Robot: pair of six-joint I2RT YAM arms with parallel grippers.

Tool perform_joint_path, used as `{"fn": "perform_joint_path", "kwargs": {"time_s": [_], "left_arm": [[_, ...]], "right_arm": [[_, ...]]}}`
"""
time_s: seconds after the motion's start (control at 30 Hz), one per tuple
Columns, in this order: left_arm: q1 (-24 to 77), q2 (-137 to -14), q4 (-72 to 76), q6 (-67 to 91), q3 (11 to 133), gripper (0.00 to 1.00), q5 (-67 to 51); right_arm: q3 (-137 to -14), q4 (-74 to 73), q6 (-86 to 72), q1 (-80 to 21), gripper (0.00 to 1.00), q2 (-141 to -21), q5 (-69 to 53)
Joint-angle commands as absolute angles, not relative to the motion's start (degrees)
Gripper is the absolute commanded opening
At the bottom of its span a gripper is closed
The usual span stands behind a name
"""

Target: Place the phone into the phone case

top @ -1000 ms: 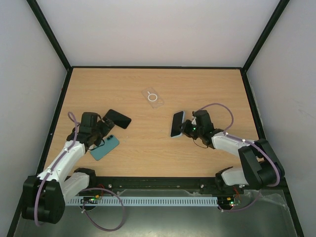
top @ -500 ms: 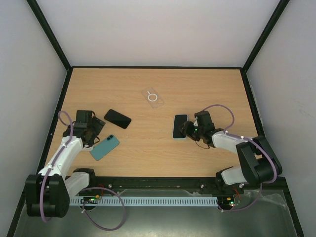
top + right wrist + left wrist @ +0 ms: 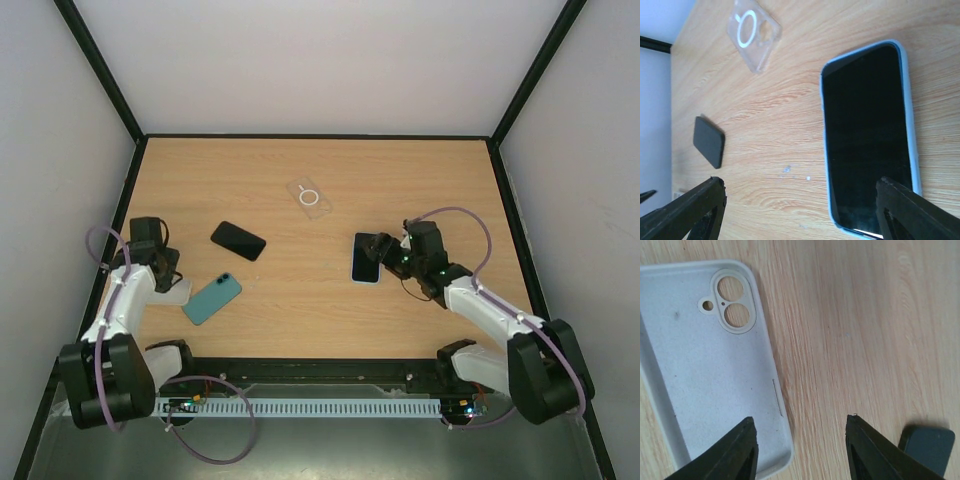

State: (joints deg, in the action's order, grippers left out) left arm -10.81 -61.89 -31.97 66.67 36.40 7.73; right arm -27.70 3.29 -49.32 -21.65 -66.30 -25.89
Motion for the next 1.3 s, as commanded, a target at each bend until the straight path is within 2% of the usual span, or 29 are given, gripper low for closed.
{"fn": "perform_joint_path", "kwargs": {"time_s": [0.0, 0.33, 0.7, 0.73, 0.87, 0.9, 1.27], "left_arm": [[-11.86, -66.24, -29.33, 68.49, 36.73, 0.46, 3.48], [-11.85, -74.18, -27.46, 68.0, 35.37, 0.33, 0.52], [-12.09, -79.89, -25.41, 66.95, 35.55, 0.26, 0.53], [-12.17, -80.35, -25.4, 66.83, 35.59, 0.24, 0.42], [-12.56, -81.85, -25.6, 66.15, 35.58, 0.04, -0.66], [-12.64, -81.97, -25.55, 65.85, 35.59, 0.03, -0.87], [-11.64, -75.88, -25.43, 61.91, 36.46, 0.02, -3.1]], "right_arm": [[-27.61, 2.58, -51.21, -21.47, 0.8, -61.16, -26.1], [-26.3, 3.11, -53.0, -21.45, 0.76, -57.13, -24.59], [-25.64, 3.18, -52.85, -21.45, 0.74, -56.24, -23.8], [-25.59, 3.09, -52.85, -21.45, 0.73, -56.29, -23.67], [-25.44, 2.94, -52.91, -21.45, 0.73, -56.21, -23.9], [-25.53, 2.84, -52.91, -21.49, 0.72, -56.09, -23.94], [-25.29, 1.29, -53.73, -21.51, 0.71, -53.64, -22.87]]}}
